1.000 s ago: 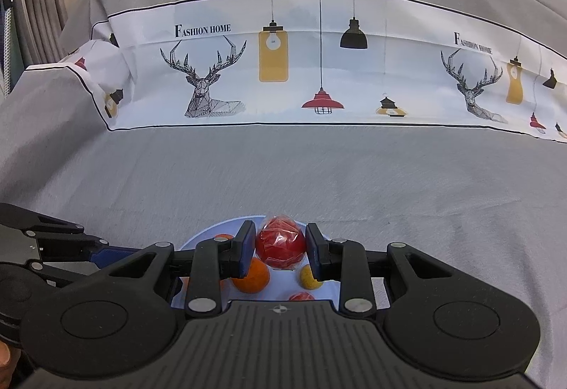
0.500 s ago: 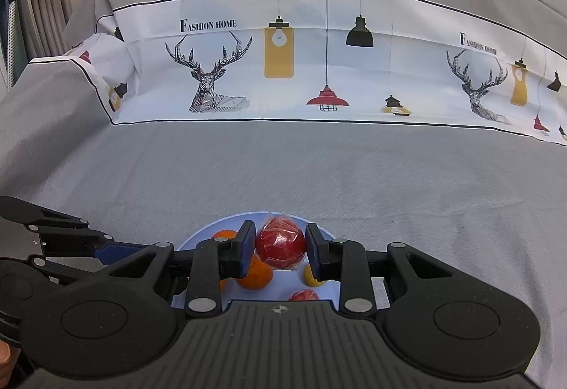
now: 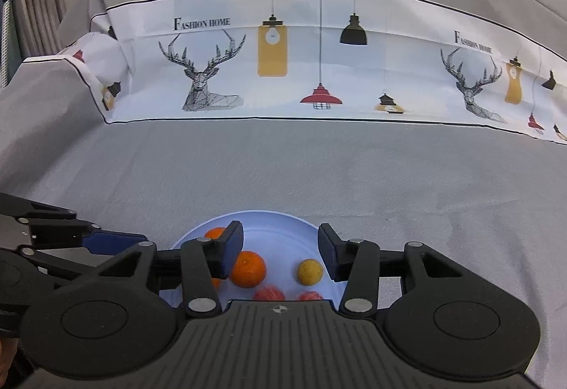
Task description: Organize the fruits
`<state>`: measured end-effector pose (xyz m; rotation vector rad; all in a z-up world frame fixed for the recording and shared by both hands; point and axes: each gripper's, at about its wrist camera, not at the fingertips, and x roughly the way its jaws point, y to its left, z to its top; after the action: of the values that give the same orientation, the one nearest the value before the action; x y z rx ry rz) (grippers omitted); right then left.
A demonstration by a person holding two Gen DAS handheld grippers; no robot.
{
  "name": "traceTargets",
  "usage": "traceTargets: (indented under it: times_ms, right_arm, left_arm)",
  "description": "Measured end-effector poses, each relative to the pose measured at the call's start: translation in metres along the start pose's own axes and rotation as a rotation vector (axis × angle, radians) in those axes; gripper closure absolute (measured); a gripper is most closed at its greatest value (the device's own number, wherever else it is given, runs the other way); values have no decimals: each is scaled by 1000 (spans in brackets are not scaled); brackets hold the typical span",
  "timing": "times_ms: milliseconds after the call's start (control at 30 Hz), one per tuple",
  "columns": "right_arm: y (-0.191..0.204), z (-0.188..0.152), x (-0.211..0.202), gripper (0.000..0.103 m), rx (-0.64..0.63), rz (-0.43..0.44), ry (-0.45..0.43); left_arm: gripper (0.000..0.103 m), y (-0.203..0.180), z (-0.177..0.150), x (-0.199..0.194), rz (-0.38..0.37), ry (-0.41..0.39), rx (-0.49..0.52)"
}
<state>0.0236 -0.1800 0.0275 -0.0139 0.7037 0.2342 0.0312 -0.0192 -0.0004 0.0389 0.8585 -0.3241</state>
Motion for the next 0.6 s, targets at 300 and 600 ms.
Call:
traceTargets:
  times_ms: [300,600]
  right_arm:
    - [-10,-5,-6,22,19,-59,-20]
    - [-17,-15,-32,1,44,-114,-57]
  left_arm:
    - [41,9,-3,-11,69,-23,-38]
    - [6,7,-15,-36,216,-77,-52]
